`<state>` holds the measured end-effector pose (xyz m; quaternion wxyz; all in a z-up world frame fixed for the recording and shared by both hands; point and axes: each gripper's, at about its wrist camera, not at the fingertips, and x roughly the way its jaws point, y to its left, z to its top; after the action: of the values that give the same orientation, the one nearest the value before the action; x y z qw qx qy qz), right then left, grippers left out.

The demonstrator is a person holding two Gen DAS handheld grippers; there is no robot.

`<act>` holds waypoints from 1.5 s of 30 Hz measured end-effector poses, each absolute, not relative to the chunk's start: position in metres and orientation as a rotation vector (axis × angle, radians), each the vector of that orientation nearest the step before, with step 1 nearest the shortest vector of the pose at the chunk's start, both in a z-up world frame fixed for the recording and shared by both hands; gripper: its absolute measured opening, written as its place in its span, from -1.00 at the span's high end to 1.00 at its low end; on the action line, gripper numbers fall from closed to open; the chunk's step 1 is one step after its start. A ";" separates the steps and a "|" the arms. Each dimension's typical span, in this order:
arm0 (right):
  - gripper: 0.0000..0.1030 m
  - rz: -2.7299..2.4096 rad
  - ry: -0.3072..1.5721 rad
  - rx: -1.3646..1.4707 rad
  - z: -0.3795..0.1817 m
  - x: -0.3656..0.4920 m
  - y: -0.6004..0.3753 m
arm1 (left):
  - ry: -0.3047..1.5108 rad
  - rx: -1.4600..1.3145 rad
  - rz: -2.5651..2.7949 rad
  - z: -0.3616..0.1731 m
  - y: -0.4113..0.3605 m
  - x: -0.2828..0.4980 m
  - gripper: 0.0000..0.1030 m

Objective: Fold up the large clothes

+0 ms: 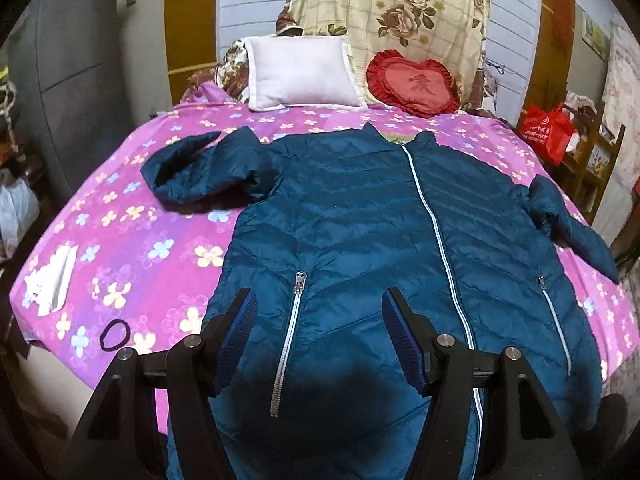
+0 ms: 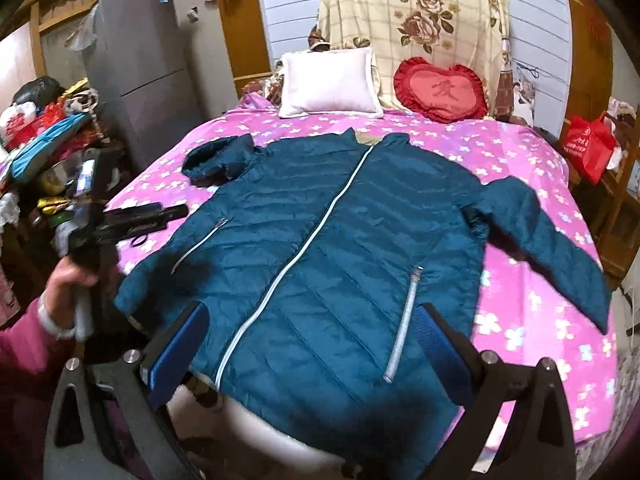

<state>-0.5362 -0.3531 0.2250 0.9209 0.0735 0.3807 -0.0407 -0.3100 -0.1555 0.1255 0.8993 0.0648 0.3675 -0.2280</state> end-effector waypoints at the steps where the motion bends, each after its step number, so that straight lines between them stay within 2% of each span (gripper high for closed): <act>1: -1.00 -0.101 0.775 0.143 0.219 -0.527 -0.348 | 0.755 0.139 -0.469 0.126 -0.157 -0.311 0.22; 4: -1.00 -0.149 0.756 0.105 0.198 -0.499 -0.333 | 0.735 0.160 -0.457 0.127 -0.162 -0.315 0.22; 15: -1.00 -0.238 0.723 0.288 0.160 -0.443 -0.339 | 0.735 0.115 -0.431 0.125 -0.175 -0.302 0.22; 45: -0.99 -0.367 0.731 0.252 0.135 -0.398 -0.366 | 0.762 0.146 -0.399 0.106 -0.195 -0.272 0.22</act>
<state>-0.3983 -0.3661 0.1348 0.9099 0.1222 0.3543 -0.1778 -0.2721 -0.1950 0.1058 0.9064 0.0709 0.3689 -0.1934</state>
